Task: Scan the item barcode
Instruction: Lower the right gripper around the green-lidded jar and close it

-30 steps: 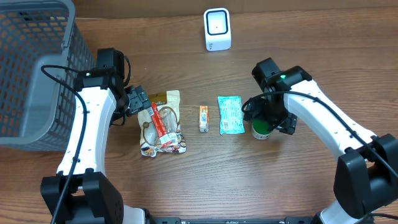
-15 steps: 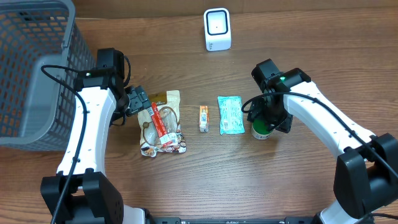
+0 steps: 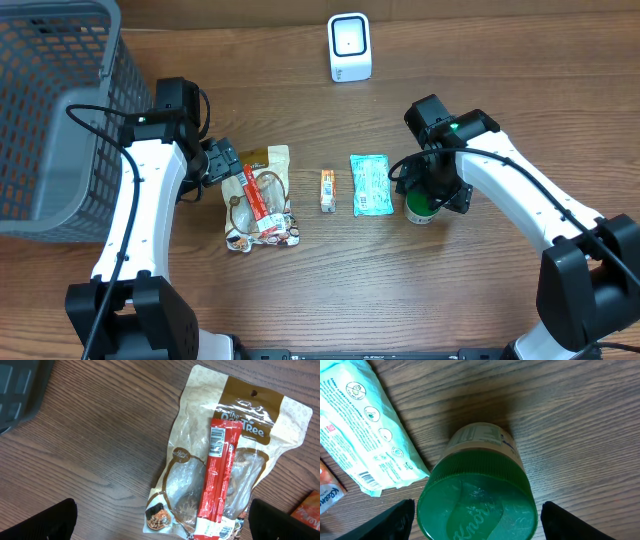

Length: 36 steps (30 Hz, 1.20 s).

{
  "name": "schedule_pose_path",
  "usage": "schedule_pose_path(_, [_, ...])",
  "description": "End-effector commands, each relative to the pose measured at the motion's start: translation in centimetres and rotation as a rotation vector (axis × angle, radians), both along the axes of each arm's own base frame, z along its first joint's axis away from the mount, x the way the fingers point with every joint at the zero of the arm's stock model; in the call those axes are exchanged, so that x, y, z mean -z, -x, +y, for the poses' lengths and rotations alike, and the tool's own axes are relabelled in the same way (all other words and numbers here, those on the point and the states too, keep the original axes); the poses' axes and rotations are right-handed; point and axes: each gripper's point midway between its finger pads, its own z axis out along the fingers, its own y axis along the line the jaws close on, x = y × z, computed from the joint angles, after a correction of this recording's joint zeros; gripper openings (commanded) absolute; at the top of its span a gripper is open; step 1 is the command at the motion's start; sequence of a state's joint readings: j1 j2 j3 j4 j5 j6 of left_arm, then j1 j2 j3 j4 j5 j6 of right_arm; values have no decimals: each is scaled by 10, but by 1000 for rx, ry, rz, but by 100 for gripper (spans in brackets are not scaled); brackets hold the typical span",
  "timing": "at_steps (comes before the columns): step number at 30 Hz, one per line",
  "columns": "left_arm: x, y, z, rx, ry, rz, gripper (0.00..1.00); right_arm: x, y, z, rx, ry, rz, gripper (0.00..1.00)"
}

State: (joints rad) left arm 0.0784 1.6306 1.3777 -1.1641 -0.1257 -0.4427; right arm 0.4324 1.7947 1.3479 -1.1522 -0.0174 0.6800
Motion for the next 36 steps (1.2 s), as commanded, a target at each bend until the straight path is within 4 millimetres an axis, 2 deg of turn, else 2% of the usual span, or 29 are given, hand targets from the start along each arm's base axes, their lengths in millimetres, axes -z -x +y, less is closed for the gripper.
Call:
schedule_pose_path(1, [-5, -3, 2, -12, -12, -15, 100, 2, -1, -3, 0, 16, -6, 83])
schedule_pose_path(13, [-5, -3, 2, -12, -12, -15, 100, 3, 0, -3, 0, 17, -3, 82])
schedule_pose_path(20, [-5, -3, 2, -12, -12, -15, 100, 13, 6, -6, 0, 26, 12, 81])
schedule_pose_path(24, [-5, -3, 2, -12, -12, -15, 100, 13, 2, -8, 1, 36, -5, 68])
schedule_pose_path(27, [-5, -3, 2, -12, -12, -15, 100, 13, -1, -9, -4, 44, -19, 65])
schedule_pose_path(29, [-5, -3, 2, -12, -11, -15, 100, 13, -5, -9, -51, 49, -39, 65])
schedule_pose_path(36, [-5, -3, 2, -12, -12, -15, 100, 12, -15, -5, -382, 49, -89, 61])
